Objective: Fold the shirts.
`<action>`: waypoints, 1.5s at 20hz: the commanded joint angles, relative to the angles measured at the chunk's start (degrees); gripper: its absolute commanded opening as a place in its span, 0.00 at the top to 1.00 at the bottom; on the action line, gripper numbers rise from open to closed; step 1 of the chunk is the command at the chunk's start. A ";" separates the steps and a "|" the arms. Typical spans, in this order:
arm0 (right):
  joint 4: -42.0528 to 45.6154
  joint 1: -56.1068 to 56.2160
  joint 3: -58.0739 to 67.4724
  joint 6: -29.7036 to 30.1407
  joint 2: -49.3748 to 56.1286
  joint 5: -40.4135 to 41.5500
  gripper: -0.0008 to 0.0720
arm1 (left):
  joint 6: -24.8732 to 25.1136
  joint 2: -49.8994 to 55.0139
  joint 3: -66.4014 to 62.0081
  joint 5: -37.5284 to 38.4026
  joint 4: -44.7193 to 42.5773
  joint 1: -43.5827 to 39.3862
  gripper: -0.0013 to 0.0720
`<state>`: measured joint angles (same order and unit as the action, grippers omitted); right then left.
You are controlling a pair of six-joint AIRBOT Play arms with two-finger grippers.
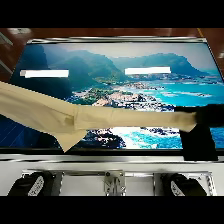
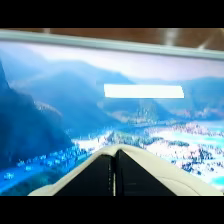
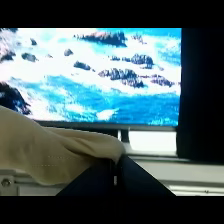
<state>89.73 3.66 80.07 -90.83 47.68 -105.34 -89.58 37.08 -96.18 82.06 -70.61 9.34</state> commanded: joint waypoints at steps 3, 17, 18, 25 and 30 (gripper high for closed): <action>1.68 -1.68 -27.61 0.59 3.39 11.41 0.91 | 0.42 0.02 19.87 -8.22 3.52 -0.09 0.93; -38.93 -16.50 -29.40 5.81 33.44 47.63 0.72 | 0.42 0.13 61.44 -42.77 18.80 -5.14 0.93; -38.77 -17.42 -28.20 7.39 33.40 46.82 0.42 | 0.39 0.11 61.35 -43.80 18.84 -5.38 0.93; -23.17 -27.71 -20.39 12.59 33.46 28.46 0.27 | 0.39 0.07 61.20 -45.42 20.17 -5.46 0.93; -34.64 -25.97 -29.62 15.30 36.98 34.01 0.17 | 0.39 0.07 61.20 -45.42 21.14 -5.46 0.93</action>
<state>60.12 -22.74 53.87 -77.19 82.59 -72.86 -89.19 37.19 -35.03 36.80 -50.26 3.92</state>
